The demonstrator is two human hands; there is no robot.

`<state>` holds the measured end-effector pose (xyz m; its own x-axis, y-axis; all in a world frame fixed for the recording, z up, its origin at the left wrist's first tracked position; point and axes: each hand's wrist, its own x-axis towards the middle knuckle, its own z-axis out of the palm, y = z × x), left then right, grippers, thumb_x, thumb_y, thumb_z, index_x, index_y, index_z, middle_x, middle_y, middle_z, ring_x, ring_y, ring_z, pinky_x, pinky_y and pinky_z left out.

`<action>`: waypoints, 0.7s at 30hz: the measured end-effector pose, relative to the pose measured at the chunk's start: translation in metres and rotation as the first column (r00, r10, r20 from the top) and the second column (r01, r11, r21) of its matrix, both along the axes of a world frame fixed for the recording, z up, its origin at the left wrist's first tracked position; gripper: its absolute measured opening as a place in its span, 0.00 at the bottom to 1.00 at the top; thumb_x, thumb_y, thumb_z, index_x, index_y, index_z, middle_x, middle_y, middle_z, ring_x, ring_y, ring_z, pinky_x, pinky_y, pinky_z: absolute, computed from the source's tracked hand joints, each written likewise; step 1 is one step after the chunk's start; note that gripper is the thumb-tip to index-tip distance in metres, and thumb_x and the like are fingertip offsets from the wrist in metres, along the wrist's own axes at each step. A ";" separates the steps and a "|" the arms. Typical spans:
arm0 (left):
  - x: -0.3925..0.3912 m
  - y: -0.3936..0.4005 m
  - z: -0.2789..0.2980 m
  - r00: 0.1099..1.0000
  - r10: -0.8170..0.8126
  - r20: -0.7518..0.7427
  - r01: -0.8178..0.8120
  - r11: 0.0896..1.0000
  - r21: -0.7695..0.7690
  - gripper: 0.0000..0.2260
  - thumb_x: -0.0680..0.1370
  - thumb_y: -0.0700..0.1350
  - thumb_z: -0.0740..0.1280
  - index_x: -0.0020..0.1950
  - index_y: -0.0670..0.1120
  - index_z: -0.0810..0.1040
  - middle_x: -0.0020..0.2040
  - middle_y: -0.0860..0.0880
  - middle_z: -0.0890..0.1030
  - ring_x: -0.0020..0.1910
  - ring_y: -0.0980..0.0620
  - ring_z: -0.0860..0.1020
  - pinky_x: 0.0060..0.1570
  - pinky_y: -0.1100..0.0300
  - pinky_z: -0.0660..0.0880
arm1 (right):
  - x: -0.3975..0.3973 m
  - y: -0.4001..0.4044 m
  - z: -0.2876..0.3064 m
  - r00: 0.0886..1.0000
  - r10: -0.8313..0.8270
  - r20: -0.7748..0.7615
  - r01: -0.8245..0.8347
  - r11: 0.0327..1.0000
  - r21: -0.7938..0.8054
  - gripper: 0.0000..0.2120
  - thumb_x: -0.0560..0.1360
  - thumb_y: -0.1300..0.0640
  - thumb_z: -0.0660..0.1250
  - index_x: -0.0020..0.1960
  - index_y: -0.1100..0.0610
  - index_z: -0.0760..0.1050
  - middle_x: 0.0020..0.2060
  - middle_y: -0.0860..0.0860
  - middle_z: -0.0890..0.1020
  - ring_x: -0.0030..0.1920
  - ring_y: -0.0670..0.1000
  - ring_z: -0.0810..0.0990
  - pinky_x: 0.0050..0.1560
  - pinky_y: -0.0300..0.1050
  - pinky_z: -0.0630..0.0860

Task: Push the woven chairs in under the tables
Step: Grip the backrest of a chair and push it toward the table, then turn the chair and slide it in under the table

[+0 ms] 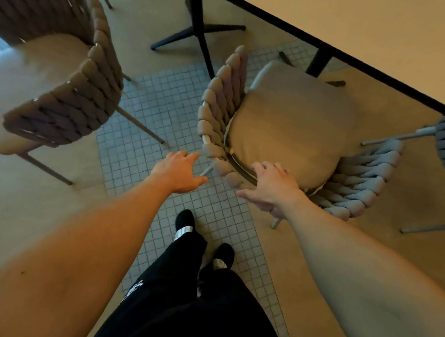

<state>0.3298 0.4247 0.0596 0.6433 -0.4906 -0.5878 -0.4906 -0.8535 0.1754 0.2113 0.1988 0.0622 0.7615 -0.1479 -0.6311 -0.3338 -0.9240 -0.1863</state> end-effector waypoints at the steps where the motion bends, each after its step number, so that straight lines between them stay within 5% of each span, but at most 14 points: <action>1: 0.002 0.008 0.001 1.000 0.026 -0.002 -0.026 1.000 0.002 0.37 0.78 0.67 0.62 0.82 0.52 0.55 0.78 0.44 0.64 0.76 0.41 0.63 0.71 0.41 0.67 | 0.006 0.006 0.001 1.000 0.019 0.003 -0.019 1.000 0.007 0.43 0.72 0.26 0.64 0.78 0.51 0.61 0.74 0.55 0.68 0.74 0.60 0.64 0.73 0.65 0.63; 21: 0.148 0.198 0.020 0.913 0.408 -0.012 -0.409 0.911 -0.049 0.37 0.78 0.67 0.63 0.82 0.52 0.56 0.79 0.45 0.63 0.77 0.42 0.62 0.71 0.42 0.65 | 0.253 0.183 0.031 0.921 0.368 0.130 -0.359 0.929 -0.086 0.44 0.72 0.27 0.66 0.78 0.52 0.63 0.74 0.53 0.70 0.73 0.58 0.66 0.74 0.60 0.63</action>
